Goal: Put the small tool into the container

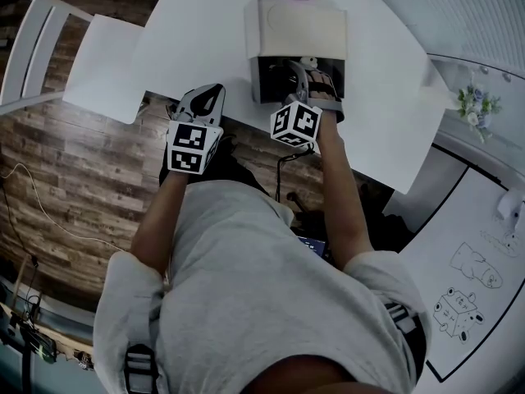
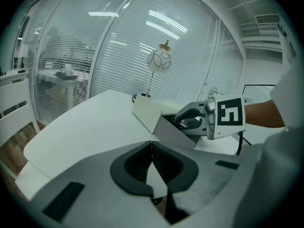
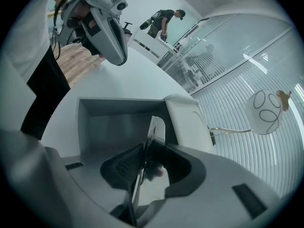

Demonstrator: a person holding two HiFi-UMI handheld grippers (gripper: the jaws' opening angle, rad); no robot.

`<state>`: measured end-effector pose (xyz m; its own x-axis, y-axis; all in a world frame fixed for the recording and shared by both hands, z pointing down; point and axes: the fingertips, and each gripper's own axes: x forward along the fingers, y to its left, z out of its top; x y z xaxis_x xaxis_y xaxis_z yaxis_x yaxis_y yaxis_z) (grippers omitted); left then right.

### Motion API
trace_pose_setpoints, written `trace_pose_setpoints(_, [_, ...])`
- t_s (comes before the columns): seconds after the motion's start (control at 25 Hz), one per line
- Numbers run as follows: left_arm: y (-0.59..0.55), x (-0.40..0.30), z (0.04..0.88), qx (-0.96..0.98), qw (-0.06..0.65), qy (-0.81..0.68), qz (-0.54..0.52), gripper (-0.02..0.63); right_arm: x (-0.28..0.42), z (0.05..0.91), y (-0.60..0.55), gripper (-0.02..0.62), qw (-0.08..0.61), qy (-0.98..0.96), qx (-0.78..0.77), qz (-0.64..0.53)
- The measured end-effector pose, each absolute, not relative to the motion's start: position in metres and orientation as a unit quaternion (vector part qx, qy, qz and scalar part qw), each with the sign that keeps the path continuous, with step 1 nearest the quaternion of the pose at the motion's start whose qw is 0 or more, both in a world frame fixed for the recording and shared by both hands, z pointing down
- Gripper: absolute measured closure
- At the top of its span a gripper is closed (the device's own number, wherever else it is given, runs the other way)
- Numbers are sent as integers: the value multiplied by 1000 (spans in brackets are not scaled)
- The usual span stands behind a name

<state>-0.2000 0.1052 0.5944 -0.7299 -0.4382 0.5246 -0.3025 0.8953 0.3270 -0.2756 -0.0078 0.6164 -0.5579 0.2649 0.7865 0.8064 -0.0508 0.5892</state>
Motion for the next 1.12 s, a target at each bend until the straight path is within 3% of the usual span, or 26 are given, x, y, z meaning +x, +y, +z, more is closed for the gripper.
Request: trace_pose_setpoints(1.12, [105, -191, 595, 215, 314, -919, -105, 581, -262, 625, 4, 413, 372, -654, -497, -432])
